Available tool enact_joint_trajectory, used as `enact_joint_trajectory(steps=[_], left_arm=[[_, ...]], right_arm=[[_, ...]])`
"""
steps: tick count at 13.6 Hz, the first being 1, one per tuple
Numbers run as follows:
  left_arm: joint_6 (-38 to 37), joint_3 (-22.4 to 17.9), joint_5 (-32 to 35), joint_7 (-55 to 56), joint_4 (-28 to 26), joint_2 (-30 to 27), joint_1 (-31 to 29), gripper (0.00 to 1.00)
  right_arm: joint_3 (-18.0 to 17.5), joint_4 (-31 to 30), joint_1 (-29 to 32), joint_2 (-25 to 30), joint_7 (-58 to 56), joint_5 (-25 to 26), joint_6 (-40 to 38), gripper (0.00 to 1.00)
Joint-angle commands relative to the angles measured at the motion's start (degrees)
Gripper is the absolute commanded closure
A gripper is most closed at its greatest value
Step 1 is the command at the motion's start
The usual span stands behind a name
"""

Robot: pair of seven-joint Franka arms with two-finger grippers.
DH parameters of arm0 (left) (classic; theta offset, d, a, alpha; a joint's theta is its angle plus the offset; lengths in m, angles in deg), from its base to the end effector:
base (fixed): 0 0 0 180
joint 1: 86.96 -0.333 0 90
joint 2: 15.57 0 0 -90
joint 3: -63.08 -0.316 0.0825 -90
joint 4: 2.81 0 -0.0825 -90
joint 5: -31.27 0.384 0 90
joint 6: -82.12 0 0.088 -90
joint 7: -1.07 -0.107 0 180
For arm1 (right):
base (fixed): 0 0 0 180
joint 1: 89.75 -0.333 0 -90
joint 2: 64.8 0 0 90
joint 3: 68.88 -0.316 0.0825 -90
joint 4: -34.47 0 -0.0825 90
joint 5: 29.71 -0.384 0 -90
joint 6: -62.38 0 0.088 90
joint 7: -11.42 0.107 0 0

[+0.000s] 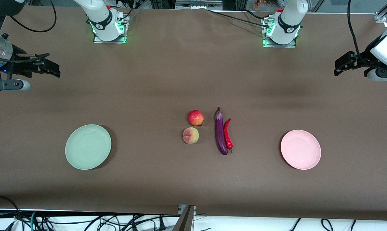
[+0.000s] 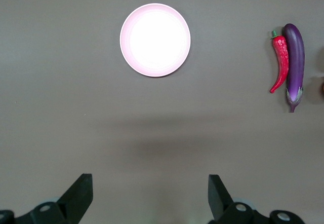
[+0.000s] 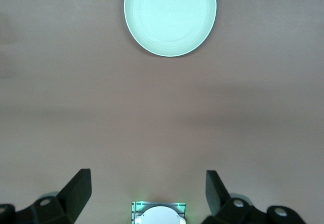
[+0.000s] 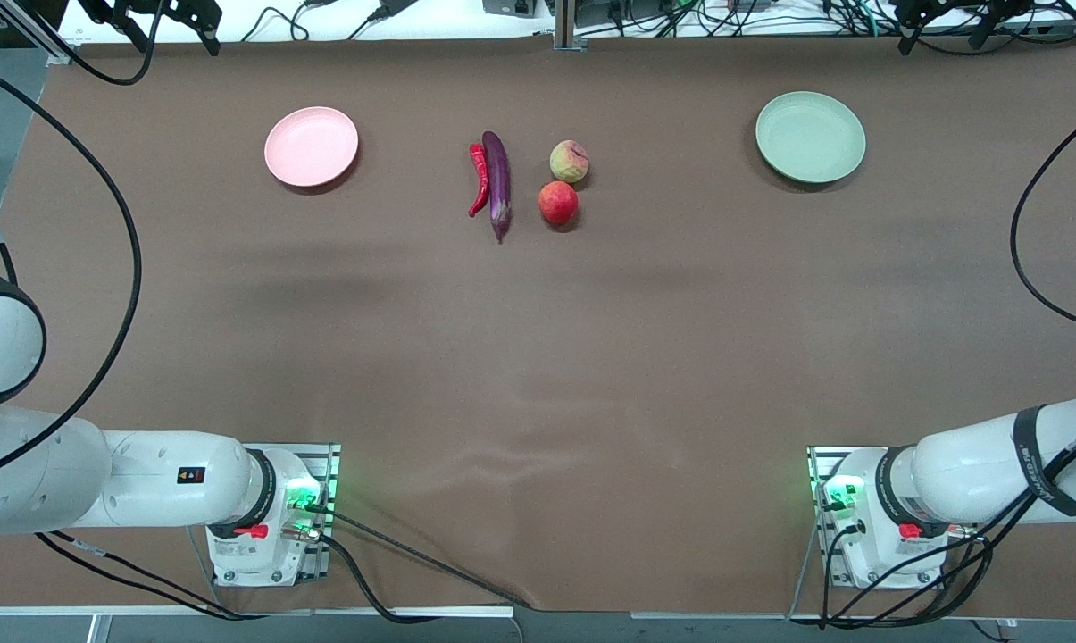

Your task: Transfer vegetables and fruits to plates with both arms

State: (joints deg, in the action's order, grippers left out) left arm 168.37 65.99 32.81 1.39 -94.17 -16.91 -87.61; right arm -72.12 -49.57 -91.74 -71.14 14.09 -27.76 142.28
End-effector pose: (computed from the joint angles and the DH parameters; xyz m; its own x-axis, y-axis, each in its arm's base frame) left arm 0.5396 -0.0186 0.6207 0.9973 -0.0319 -0.0656 -0.0338 -0.9990 -0.0284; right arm 0.5666 0.0459 0.5968 0.9829 0.0380 -0.1802 0.0453 -0.9983 0.0362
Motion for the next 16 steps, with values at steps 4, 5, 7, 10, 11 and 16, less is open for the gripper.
enact_joint_trajectory(steps=[4, 5, 7, 10, 11, 16], left_arm=[[-1.2, -0.2, -0.7, -0.8, 1.4, 0.2, 0.2, 0.00], [-1.2, -0.2, -0.7, -0.8, 1.4, 0.3, 0.1, 0.00], [-1.2, -0.2, -0.7, -0.8, 1.4, 0.3, 0.2, 0.00], [-1.1, -0.2, -0.7, -0.8, 1.4, 0.3, 0.2, 0.00], [-1.2, -0.2, -0.7, -0.8, 1.4, 0.3, 0.2, 0.00], [-1.2, -0.2, -0.7, -0.8, 1.4, 0.3, 0.2, 0.00]], right_arm=[[-0.7, 1.2, 0.6, -0.2, -0.6, 0.6, -0.3, 0.00], [-0.7, 1.2, 0.6, -0.2, -0.6, 0.6, -0.2, 0.00], [-0.7, 1.2, 0.6, -0.2, -0.5, 0.6, -0.2, 0.00], [-0.7, 1.2, 0.8, -0.2, -0.5, 0.5, -0.2, 0.00], [-0.7, 1.2, 0.8, -0.2, -0.4, 0.4, -0.2, 0.00], [-0.7, 1.2, 0.7, -0.5, -0.4, 0.3, 1.5, 0.00]])
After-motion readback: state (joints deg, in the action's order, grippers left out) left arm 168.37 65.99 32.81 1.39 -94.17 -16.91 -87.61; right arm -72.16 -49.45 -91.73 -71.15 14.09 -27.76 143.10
